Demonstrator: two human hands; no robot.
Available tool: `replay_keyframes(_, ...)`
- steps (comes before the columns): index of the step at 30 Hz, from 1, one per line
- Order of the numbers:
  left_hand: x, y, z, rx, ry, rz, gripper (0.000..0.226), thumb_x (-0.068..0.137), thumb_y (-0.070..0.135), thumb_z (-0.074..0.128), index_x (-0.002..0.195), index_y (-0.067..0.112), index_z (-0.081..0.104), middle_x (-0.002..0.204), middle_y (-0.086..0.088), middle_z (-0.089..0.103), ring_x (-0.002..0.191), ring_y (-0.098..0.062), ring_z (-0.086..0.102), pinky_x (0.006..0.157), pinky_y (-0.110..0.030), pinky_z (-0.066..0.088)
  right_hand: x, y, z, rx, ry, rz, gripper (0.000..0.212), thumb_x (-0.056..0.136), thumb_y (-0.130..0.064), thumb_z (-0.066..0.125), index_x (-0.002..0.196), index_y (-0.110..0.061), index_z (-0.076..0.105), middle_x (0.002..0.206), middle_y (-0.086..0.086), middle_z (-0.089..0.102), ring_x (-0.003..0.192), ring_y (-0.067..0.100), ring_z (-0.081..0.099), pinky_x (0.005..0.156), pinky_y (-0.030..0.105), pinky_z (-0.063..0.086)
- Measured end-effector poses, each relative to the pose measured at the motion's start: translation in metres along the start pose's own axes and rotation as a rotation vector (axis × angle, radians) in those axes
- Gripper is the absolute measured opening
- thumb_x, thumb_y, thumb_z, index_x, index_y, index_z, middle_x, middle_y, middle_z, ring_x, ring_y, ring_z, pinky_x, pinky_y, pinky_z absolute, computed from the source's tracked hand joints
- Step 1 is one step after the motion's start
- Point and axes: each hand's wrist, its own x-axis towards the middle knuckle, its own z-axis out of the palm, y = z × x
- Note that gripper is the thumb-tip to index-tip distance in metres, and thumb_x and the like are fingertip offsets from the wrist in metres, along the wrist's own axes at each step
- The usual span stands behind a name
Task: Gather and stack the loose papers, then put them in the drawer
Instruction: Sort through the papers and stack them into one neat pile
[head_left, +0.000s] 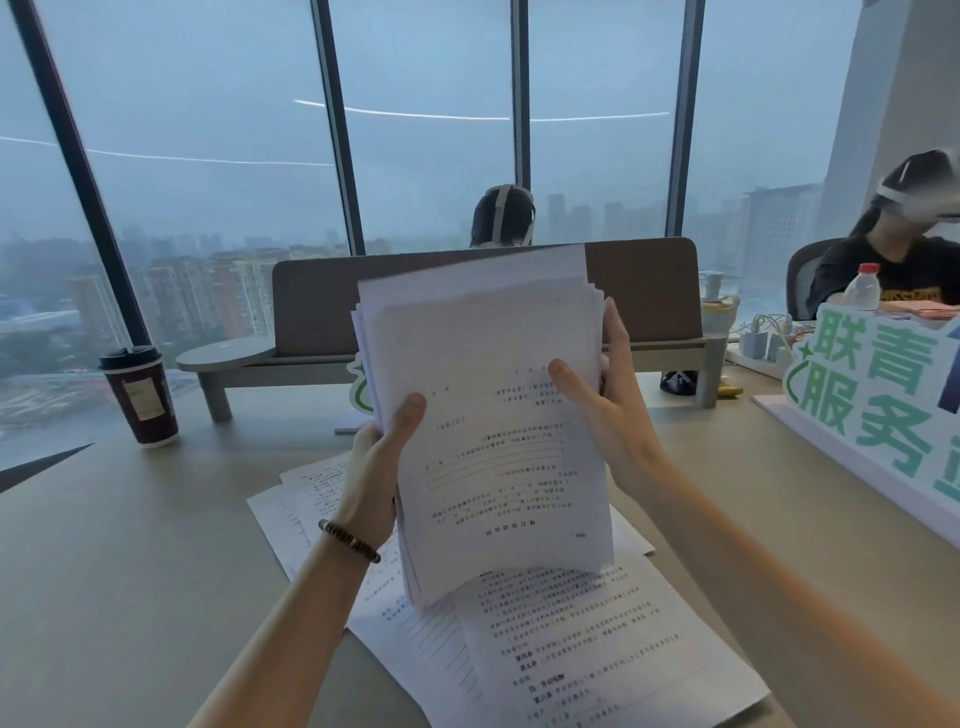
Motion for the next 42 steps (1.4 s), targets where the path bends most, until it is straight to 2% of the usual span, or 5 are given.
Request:
replay_keyframes(14,-0.01,-0.019,-0.004,0.02,0.028,-0.025,0.038,0.081,0.043,0.066,0.105,0.015,0.073,0.11,-0.012,0.074,0.102,-0.031,0.07,0.093,-0.055,0.053,-0.026,0.044,0.004,0.036,0.063,0.145,0.05,0.081,-0.054,0.067,0.123,-0.032,0.052,0.115,-0.007,0.07,0.101,0.018,0.07,0.087,0.052,0.059)
replay_keyframes(24,-0.008,-0.026,0.001,0.024,0.13,-0.026,0.033,0.085,0.035,0.064,0.104,0.01,0.072,0.103,-0.009,0.076,0.099,-0.03,0.071,0.084,-0.047,0.057,-0.045,0.055,0.017,-0.037,0.107,0.115,0.035,0.087,-0.05,0.06,0.113,-0.032,0.044,0.109,-0.012,0.068,0.097,0.014,0.069,0.08,0.042,0.06)
replay_keyframes(35,-0.004,-0.049,-0.023,0.447,0.049,0.006,0.009,0.093,0.022,0.064,0.095,0.026,0.071,0.091,0.001,0.076,0.086,-0.019,0.074,0.07,-0.039,0.062,-0.035,0.055,0.015,-0.279,0.015,0.296,0.02,0.1,-0.031,0.055,0.118,-0.024,0.047,0.106,-0.006,0.067,0.087,0.012,0.069,0.061,0.024,0.058)
replay_keyframes(39,0.001,-0.052,-0.038,0.295,0.093,-0.215,0.017,0.093,0.023,0.065,0.102,0.01,0.071,0.098,-0.012,0.076,0.085,-0.032,0.074,0.072,-0.047,0.061,-0.028,0.062,0.008,-0.291,-0.115,0.519,0.023,0.102,-0.037,0.051,0.116,-0.021,0.06,0.108,-0.004,0.071,0.094,0.018,0.071,0.086,0.044,0.06)
replay_keyframes(42,0.009,-0.053,-0.057,0.278,0.131,-0.44,0.02,0.092,0.021,0.065,0.098,0.003,0.07,0.093,-0.016,0.075,0.072,-0.03,0.073,0.061,-0.035,0.061,-0.026,0.067,-0.005,-0.601,-0.164,0.491,0.043,0.105,-0.044,0.037,0.103,-0.013,0.067,0.099,0.001,0.068,0.092,0.019,0.064,0.084,0.038,0.051)
